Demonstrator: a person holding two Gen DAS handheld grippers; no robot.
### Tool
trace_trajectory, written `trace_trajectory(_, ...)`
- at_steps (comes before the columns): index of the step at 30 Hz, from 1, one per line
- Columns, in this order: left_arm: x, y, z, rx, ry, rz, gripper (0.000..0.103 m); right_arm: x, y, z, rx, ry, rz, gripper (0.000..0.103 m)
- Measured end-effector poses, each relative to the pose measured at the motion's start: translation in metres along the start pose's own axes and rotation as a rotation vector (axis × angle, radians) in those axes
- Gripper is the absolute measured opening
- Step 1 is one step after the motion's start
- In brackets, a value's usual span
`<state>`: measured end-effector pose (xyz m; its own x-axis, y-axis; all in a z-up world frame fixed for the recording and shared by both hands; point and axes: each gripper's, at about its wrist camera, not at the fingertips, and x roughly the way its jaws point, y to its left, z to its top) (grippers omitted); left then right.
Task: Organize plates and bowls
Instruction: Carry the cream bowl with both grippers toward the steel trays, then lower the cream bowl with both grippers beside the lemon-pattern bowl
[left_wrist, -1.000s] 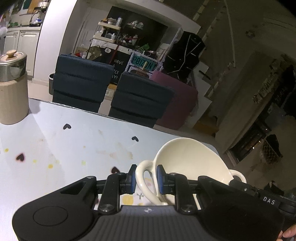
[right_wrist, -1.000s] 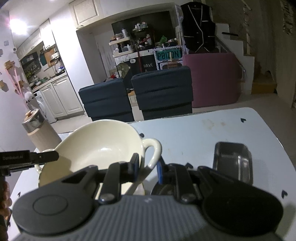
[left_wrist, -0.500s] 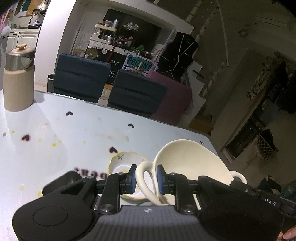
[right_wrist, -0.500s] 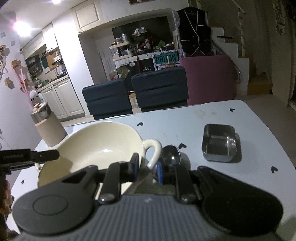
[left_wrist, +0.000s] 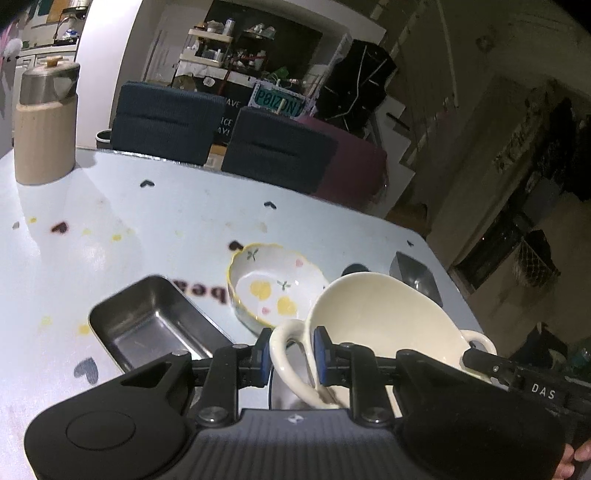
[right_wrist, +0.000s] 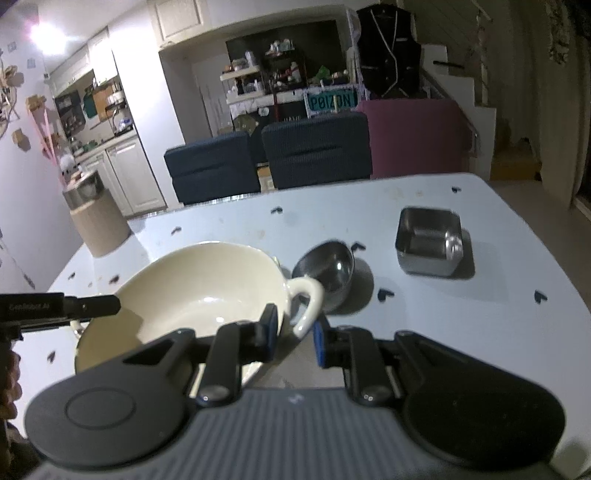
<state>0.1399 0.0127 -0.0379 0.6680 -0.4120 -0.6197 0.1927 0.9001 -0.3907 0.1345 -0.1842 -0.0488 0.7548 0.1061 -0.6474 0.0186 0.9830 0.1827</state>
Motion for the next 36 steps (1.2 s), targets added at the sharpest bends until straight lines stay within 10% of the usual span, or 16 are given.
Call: trace_trajectory(36,0.073,0.015,-0.03,-0.032,0.166,0.02,0.028,0.037,-0.013,-0.023,-0.014,0.169,-0.09,0.024)
